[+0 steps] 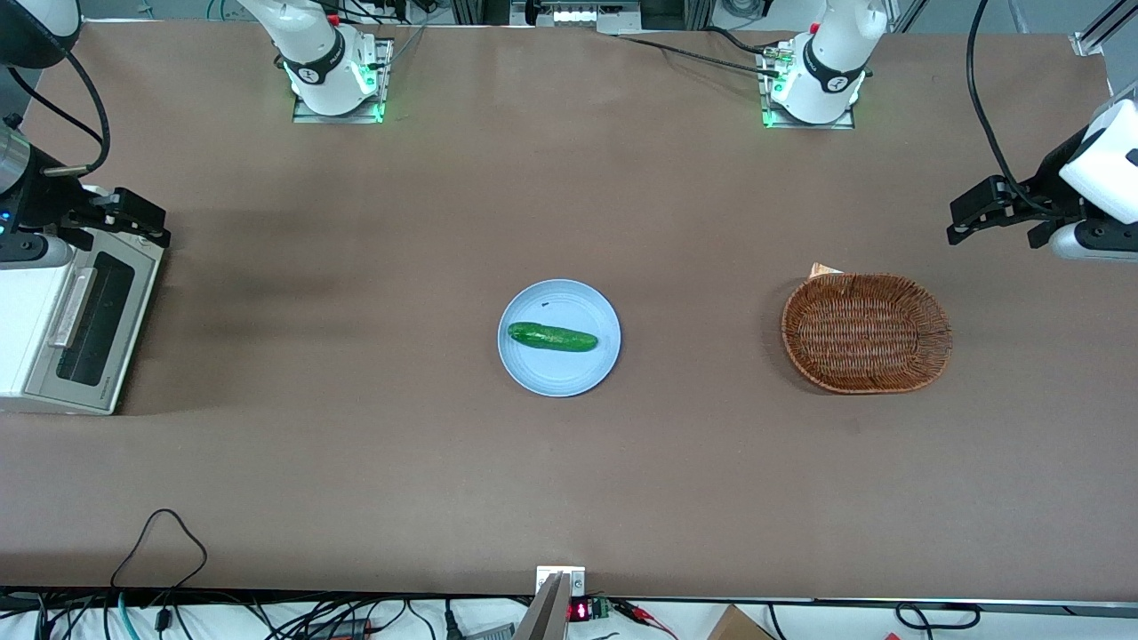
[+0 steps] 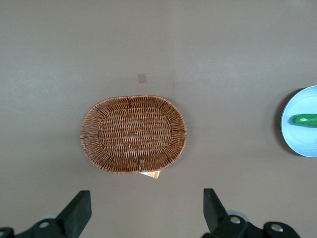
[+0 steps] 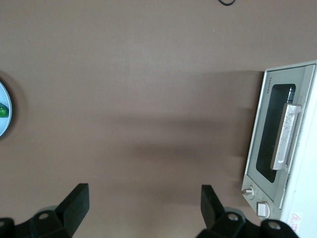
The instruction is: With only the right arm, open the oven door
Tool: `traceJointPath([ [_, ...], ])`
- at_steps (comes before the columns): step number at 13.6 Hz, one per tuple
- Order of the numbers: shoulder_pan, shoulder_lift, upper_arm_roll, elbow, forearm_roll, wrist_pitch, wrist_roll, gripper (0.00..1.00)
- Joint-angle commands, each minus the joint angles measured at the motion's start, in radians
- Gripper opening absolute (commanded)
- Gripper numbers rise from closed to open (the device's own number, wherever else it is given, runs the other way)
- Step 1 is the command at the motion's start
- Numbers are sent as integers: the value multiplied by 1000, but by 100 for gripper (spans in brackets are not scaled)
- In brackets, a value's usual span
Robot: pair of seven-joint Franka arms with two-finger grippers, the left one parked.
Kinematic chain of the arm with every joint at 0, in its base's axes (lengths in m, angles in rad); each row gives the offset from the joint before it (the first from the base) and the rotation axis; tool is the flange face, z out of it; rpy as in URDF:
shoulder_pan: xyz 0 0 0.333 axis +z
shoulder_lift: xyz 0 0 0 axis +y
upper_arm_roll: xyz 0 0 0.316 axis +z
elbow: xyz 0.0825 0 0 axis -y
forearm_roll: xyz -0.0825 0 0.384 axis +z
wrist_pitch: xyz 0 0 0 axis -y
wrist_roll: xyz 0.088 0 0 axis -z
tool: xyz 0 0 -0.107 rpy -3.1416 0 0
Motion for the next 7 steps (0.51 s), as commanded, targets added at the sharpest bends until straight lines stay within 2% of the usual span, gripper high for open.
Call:
traceJointPath([
  [1, -2, -11, 1, -13, -8, -13, 10, 100],
  [7, -2, -5, -2, -13, -10, -18, 7, 100],
])
